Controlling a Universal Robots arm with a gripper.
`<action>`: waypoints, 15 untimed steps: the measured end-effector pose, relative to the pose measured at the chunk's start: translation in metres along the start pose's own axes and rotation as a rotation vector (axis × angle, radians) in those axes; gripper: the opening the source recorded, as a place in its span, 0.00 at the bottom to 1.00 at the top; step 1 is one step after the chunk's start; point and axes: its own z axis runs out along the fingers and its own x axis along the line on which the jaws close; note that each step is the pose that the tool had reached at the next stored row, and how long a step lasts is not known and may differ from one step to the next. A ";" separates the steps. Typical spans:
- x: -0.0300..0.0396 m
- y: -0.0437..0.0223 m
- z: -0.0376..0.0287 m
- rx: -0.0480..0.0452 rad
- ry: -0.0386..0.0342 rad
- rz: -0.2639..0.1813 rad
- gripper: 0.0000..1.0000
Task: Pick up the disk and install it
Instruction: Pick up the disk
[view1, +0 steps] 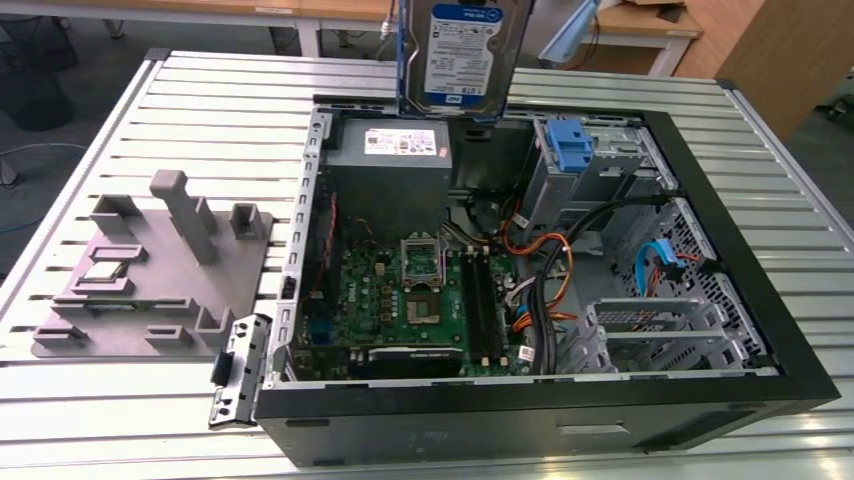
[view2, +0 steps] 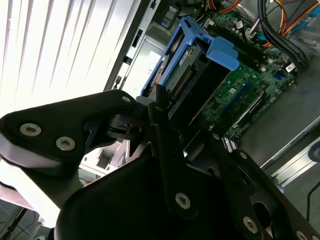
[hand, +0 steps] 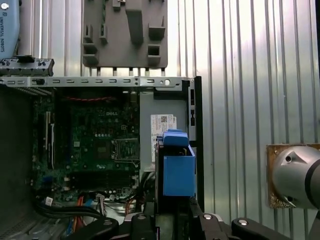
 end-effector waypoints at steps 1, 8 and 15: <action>0.0018 -0.0014 -0.0002 0.0000 0.0000 0.000 0.35; 0.0208 -0.0080 -0.0013 -0.0001 0.0001 0.000 0.35; 0.0431 -0.0120 -0.0026 -0.0001 0.0002 0.000 0.35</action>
